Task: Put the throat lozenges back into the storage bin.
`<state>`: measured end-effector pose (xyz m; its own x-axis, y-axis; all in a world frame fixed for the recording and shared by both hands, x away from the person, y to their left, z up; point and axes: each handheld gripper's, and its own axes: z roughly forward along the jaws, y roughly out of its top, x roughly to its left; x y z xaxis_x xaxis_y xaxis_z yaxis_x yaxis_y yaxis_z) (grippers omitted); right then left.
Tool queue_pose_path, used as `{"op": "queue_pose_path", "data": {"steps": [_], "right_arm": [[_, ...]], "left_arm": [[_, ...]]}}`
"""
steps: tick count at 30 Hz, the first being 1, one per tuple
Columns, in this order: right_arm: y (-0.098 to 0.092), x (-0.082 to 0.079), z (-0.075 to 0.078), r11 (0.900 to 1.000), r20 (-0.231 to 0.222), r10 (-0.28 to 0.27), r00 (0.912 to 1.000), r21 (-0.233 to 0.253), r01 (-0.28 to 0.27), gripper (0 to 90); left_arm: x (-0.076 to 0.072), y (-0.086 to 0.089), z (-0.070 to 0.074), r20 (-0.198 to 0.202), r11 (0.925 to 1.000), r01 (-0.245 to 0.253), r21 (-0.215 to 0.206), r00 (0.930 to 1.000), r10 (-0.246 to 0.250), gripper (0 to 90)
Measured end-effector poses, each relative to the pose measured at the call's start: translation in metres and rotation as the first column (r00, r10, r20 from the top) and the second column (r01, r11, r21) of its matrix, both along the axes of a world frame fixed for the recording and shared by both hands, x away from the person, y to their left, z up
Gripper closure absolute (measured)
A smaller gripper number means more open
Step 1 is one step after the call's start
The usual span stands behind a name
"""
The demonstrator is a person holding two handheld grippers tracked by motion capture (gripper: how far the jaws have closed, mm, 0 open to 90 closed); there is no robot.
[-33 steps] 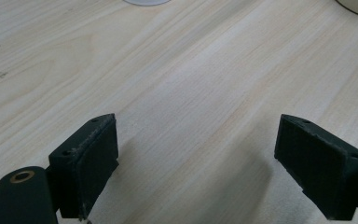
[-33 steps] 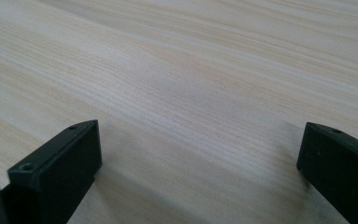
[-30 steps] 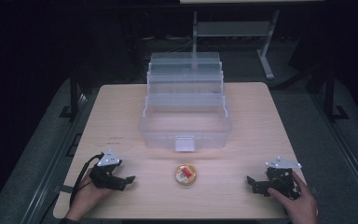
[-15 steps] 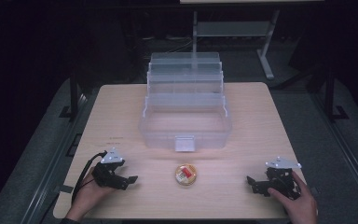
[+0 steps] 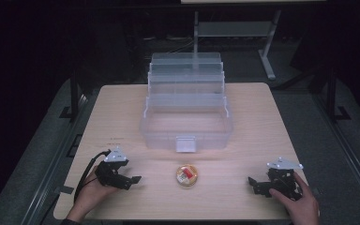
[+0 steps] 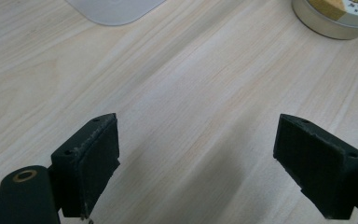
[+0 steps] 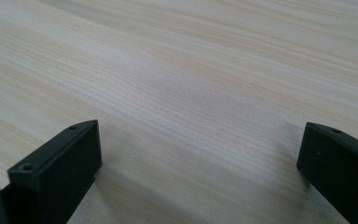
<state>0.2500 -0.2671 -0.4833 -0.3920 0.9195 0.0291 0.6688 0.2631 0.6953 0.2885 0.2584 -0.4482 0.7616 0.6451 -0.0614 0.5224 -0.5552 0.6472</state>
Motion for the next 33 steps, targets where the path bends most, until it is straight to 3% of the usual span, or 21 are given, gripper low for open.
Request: {"op": "queue_pose_path", "data": {"steps": [33], "right_arm": [[0.000,0.000,0.000,1.000,0.000,0.000,1.0000,0.000,0.000,0.0]], "left_arm": [[0.010,-0.028,0.015,-0.021,0.9982,0.060,-0.009,0.9980,-0.060,14.2]]}}
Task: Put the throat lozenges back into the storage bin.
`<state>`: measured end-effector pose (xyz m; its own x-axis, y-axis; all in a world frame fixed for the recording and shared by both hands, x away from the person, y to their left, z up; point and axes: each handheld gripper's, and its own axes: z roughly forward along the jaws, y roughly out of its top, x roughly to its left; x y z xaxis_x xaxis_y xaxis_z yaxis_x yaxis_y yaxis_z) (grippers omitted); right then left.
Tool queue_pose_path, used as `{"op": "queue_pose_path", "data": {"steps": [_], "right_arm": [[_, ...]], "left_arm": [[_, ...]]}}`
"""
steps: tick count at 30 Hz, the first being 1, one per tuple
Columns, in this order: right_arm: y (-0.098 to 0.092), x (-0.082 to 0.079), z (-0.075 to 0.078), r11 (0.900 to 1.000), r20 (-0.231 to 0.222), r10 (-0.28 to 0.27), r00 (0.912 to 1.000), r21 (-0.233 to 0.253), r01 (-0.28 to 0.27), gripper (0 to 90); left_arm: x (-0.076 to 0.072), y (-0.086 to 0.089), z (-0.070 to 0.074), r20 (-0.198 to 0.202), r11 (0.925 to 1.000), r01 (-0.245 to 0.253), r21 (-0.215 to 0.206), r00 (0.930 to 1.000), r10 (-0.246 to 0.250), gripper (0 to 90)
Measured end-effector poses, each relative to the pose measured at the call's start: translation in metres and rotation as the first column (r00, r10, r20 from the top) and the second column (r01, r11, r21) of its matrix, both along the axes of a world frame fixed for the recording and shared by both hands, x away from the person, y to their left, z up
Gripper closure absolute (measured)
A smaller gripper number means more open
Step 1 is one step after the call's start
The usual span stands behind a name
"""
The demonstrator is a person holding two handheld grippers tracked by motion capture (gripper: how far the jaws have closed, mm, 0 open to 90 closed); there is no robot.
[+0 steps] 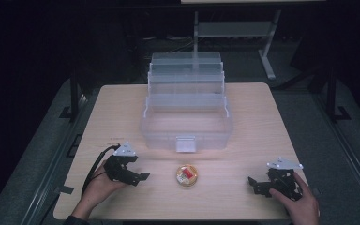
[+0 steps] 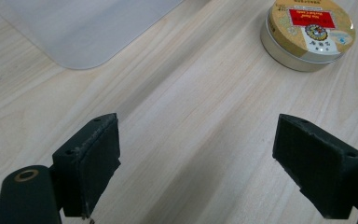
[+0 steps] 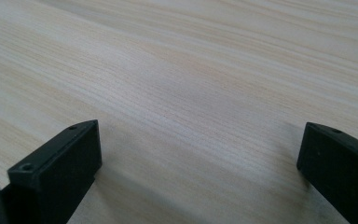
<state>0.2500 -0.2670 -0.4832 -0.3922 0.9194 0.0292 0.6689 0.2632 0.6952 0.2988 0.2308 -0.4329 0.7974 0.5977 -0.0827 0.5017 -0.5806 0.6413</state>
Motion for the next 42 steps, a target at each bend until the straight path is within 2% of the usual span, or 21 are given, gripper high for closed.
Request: {"op": "queue_pose_path", "data": {"steps": [25,39,42], "right_arm": [[0.000,0.000,0.000,1.000,0.000,0.000,1.0000,0.000,0.000,0.0],[0.000,0.000,0.000,1.000,0.000,-0.001,1.0000,0.000,0.001,0.0],[0.000,0.000,0.000,1.000,0.000,-0.001,1.0000,0.000,0.001,0.0]], "left_arm": [[0.007,-0.029,0.011,0.004,0.9976,0.069,0.001,0.9976,-0.069,14.1],[0.009,-0.044,0.013,-0.006,0.9949,0.101,-0.007,0.9949,-0.101,14.0],[0.010,-0.047,0.014,-0.009,0.9937,0.112,0.002,0.9937,-0.112,14.0]]}}
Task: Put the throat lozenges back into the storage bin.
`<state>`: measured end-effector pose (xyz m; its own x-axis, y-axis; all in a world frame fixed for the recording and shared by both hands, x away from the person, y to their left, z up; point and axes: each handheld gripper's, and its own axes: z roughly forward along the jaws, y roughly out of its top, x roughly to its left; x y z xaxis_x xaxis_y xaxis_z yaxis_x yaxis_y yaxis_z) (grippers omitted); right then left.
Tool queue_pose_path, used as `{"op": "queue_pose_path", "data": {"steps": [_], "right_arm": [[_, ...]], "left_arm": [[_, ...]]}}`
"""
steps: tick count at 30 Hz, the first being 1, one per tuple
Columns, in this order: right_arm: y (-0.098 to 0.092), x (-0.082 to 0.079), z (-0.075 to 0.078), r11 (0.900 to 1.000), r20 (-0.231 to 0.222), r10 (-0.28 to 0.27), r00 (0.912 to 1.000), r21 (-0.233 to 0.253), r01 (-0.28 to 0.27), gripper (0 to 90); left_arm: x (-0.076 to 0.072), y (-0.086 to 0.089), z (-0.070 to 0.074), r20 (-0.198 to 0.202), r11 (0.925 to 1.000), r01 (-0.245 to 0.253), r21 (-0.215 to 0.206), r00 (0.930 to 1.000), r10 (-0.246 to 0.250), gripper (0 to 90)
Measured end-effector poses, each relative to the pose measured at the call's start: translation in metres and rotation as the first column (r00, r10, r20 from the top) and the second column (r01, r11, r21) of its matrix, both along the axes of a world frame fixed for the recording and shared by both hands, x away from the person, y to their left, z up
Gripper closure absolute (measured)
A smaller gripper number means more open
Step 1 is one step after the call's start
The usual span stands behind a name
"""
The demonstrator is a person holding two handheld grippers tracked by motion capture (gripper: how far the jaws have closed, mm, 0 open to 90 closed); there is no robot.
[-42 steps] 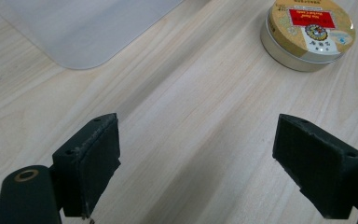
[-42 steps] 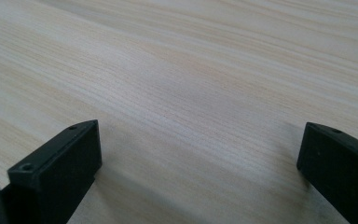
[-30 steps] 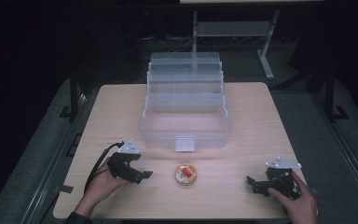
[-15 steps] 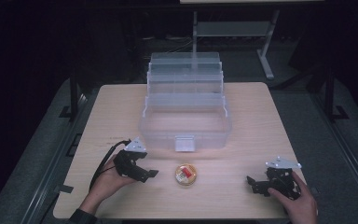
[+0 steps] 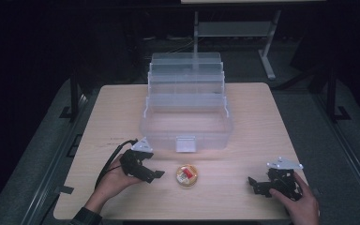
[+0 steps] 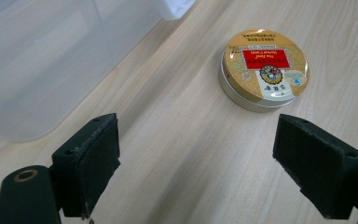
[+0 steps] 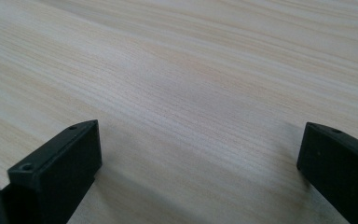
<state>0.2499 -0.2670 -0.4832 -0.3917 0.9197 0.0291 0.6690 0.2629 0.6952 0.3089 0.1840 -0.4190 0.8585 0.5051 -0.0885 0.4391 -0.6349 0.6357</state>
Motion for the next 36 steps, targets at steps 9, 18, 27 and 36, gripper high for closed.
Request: {"op": "queue_pose_path", "data": {"steps": [9,18,27,36], "right_arm": [[0.000,0.000,0.000,1.000,0.000,0.000,1.0000,0.000,0.000,0.0],[0.000,0.000,0.000,1.000,0.000,0.000,1.0000,0.000,0.000,0.0],[0.000,0.000,0.000,1.000,0.000,0.000,1.0000,0.000,0.000,0.0],[0.000,0.000,0.000,1.000,0.000,0.000,1.0000,0.000,0.000,0.0]], "left_arm": [[0.002,-0.012,0.003,0.001,0.9996,0.029,-0.002,0.9996,-0.029,14.0],[0.005,-0.025,0.005,-0.002,0.9986,0.052,-0.009,0.9986,-0.052,14.0],[0.007,-0.038,0.007,-0.001,0.9964,0.085,0.000,0.9964,-0.085,14.0],[0.009,-0.049,0.008,0.005,0.9936,0.113,0.006,0.9936,-0.113,14.0]]}}
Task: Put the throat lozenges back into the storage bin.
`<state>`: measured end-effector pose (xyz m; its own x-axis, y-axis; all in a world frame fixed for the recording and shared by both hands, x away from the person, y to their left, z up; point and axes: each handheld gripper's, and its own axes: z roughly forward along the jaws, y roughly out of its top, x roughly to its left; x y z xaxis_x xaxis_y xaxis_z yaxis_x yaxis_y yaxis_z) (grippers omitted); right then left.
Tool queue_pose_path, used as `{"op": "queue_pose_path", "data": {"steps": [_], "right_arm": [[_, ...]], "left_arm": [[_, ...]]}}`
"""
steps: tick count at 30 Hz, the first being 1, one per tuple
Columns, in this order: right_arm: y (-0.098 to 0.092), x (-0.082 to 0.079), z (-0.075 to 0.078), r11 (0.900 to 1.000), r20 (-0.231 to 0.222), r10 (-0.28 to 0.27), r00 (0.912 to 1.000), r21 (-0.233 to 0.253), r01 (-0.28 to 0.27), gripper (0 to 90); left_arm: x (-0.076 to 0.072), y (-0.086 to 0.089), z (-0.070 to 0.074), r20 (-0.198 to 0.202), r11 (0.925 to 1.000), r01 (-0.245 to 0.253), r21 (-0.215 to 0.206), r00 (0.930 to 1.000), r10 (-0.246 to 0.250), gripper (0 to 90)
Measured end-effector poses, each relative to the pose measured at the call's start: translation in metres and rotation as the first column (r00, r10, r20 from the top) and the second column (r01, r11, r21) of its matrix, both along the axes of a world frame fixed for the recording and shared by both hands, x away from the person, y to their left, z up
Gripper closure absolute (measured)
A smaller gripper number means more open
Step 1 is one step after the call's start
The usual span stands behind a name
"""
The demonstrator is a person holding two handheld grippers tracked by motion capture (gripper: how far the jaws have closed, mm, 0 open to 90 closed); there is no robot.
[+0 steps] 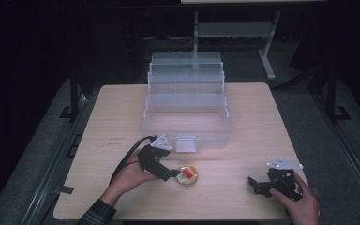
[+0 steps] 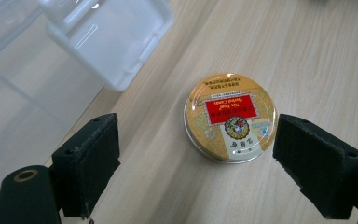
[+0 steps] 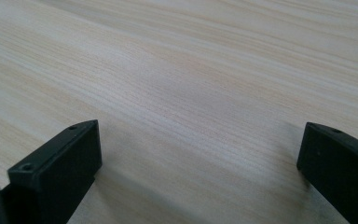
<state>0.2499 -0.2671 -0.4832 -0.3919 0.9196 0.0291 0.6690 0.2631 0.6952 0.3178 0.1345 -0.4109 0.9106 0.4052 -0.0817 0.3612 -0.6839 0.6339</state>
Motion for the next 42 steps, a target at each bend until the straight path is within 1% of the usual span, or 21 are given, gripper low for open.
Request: {"op": "queue_pose_path", "data": {"steps": [3,4,10,11,12,13,14,18,19,22,23,25,29,31,32,33,38,39,40,41,42], "right_arm": [[0.000,0.000,0.000,1.000,0.000,0.000,1.0000,0.000,0.000,0.0],[0.000,0.000,0.000,1.000,0.000,0.000,1.0000,0.000,0.000,0.0],[0.000,0.000,0.000,1.000,0.000,0.000,1.0000,0.000,0.000,0.0],[0.000,0.000,0.000,1.000,0.000,0.000,1.0000,0.000,0.000,0.0],[0.000,0.000,0.000,1.000,0.000,0.000,1.0000,0.000,0.000,0.0],[0.000,0.000,0.000,1.000,0.000,0.000,1.0000,0.000,0.000,0.0],[0.000,0.000,0.000,1.000,0.000,0.000,1.0000,0.000,0.000,0.0],[0.000,0.000,0.000,1.000,0.000,0.000,1.0000,0.000,0.000,0.0],[0.000,0.000,0.000,1.000,0.000,0.000,1.0000,0.000,0.000,0.0],[0.000,0.000,0.000,1.000,0.000,0.000,1.0000,0.000,0.000,0.0],[0.000,0.000,0.000,1.000,0.000,0.000,1.0000,0.000,0.000,0.0],[0.000,0.000,0.000,1.000,0.000,0.000,1.0000,0.000,0.000,0.0],[0.000,0.000,0.000,1.000,0.000,0.000,1.0000,0.000,0.000,0.0],[0.000,0.000,0.000,1.000,0.000,0.000,1.0000,0.000,0.000,0.0],[0.000,0.000,0.000,1.000,0.000,0.000,1.0000,0.000,0.000,0.0],[0.000,0.000,0.000,1.000,0.000,0.000,1.0000,0.000,0.000,0.0],[0.000,0.000,0.000,1.000,0.000,0.000,1.0000,0.000,0.000,0.0],[0.000,0.000,0.000,1.000,0.000,0.000,1.0000,0.000,0.000,0.0],[0.000,0.000,0.000,1.000,0.000,0.000,1.0000,0.000,0.000,0.0],[0.000,0.000,0.000,1.000,0.000,0.000,1.0000,0.000,0.000,0.0],[0.000,0.000,0.000,1.000,0.000,0.000,1.0000,0.000,0.000,0.0]], "left_arm": [[0.000,-0.004,-0.001,-0.009,1.0000,-0.001,-0.010,1.0000,0.001,14.0],[0.000,-0.005,-0.001,-0.007,1.0000,0.009,0.002,0.9999,-0.009,14.0],[0.000,-0.013,-0.004,-0.012,0.9998,0.020,-0.001,0.9997,-0.020,14.0],[0.000,-0.014,-0.004,-0.012,0.9995,0.029,0.009,0.9995,-0.029,14.0],[-0.001,-0.016,-0.005,-0.013,0.9996,0.028,0.003,0.9995,-0.028,14.0],[0.000,-0.016,-0.005,-0.015,0.9993,0.037,0.010,0.9992,-0.037,14.0],[-0.001,-0.018,-0.005,-0.017,0.9995,0.032,0.006,0.9993,-0.032,14.0],[-0.002,-0.024,-0.007,-0.021,0.9991,0.042,0.001,0.9989,-0.042,14.0],[-0.001,-0.024,-0.006,-0.018,0.9982,0.057,0.017,0.9982,-0.057,14.0],[-0.002,-0.028,-0.008,-0.022,0.9986,0.053,0.005,0.9984,-0.052,14.0],[-0.002,-0.030,-0.008,-0.024,0.9982,0.059,0.016,0.9980,-0.058,14.0],[-0.003,-0.033,-0.009,-0.021,0.9980,0.063,0.010,0.9978,-0.063,14.0],[-0.003,-0.039,-0.010,-0.025,0.9964,0.082,0.024,0.9964,-0.081,14.0],[-0.003,-0.041,-0.011,-0.022,0.9956,0.090,0.026,0.9957,-0.090,13.9],[-0.004,-0.043,-0.012,-0.025,0.9961,0.086,0.018,0.9960,-0.086,13.9],[-0.004,-0.044,-0.012,-0.025,0.9953,0.093,0.028,0.9954,-0.092,13.9],[-0.004,-0.049,-0.015,-0.021,0.9935,0.106,0.041,0.9942,-0.105,13.8],[-0.004,-0.050,-0.016,-0.019,0.9926,0.111,0.050,0.9937,-0.110,13.8],[-0.004,-0.050,-0.016,-0.013,0.9894,0.127,0.070,0.9919,-0.127,13.7],[-0.005,-0.052,-0.017,-0.015,0.9919,0.113,0.057,0.9935,-0.113,13.2],[-0.005,-0.053,-0.018,-0.013,0.9912,0.117,0.061,0.9931,-0.117,13.2]]}}
